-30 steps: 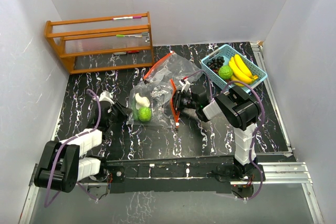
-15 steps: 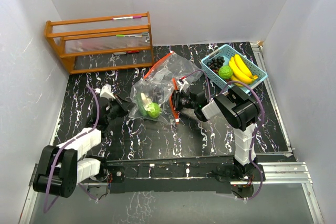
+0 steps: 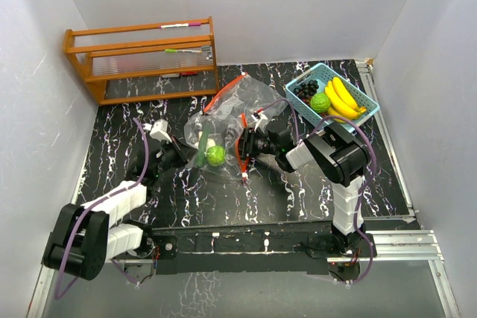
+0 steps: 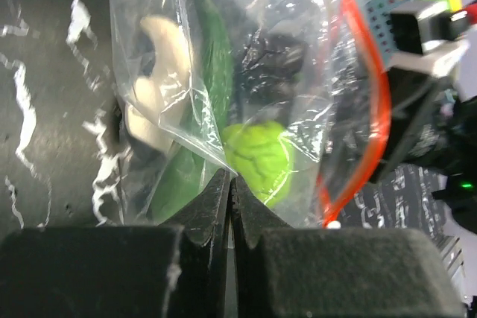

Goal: Open the zip-top bag and remove the fake food
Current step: Pick up the fake vegetable from the zipper food storage bag.

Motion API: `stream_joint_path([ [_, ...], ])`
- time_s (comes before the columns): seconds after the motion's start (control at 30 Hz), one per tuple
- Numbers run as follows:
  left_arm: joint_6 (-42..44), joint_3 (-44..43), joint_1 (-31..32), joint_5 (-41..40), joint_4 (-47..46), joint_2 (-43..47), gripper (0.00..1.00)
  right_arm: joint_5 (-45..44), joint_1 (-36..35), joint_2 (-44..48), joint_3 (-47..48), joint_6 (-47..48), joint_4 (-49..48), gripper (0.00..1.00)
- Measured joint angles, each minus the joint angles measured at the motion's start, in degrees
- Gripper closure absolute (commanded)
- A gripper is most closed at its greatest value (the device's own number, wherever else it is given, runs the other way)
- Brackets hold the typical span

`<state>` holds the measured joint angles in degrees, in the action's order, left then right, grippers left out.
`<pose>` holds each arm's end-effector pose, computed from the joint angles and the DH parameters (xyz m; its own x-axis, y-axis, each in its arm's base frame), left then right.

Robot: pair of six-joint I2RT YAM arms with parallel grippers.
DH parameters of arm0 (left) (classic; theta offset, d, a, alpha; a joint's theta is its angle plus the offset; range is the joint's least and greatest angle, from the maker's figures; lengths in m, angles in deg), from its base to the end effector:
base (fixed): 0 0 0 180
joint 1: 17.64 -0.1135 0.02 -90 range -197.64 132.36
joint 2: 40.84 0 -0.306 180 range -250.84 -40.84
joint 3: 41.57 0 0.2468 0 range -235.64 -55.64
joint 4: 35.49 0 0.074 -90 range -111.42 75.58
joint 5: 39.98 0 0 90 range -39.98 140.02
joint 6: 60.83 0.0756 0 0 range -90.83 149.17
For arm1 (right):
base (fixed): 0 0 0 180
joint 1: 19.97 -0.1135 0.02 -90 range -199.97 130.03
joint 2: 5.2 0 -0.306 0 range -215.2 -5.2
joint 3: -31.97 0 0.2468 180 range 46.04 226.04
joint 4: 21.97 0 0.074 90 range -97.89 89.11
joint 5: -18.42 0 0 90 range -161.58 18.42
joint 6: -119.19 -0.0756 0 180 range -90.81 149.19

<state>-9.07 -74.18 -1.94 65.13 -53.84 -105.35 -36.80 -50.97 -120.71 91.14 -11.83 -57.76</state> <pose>0.2264 -0.0841 0.2249 -0.4899 -0.4830 -0.7258 0.2572 0.7154 -0.6497 0.3344 0.2512 0.1365 -0.8051 0.1451 -0.5751 -0.4671 0.4423 0.7656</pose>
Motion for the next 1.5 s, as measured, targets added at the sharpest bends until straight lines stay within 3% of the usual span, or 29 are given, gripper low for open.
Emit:
stream_joint_path([
  [0.07,-0.5,0.9,0.0,-0.2,0.6,-1.7,1.00,-1.4,0.0,1.0,0.0,1.0,1.5,0.29],
  [0.13,-0.6,0.9,0.0,-0.5,0.7,-2.1,1.00,-3.0,-0.1,2.7,-0.1,2.4,2.9,0.26],
  [0.7,-1.0,0.9,0.0,-0.4,-1.5,-3.7,1.00,-9.4,-5.1,4.5,6.5,12.0,12.5,0.27],
  [0.9,-1.4,0.7,0.0,0.8,-1.5,-3.5,1.00,-7.5,-5.3,4.5,6.1,12.0,11.0,0.23],
  [1.1,-0.9,-1.6,0.0,1.2,0.9,-2.8,1.00,-5.0,-5.3,4.6,4.0,10.2,7.3,0.07],
  [1.5,-0.4,-5.5,0.0,1.9,6.3,3.5,1.00,-1.0,-5.3,4.2,4.1,9.9,4.9,0.02],
])
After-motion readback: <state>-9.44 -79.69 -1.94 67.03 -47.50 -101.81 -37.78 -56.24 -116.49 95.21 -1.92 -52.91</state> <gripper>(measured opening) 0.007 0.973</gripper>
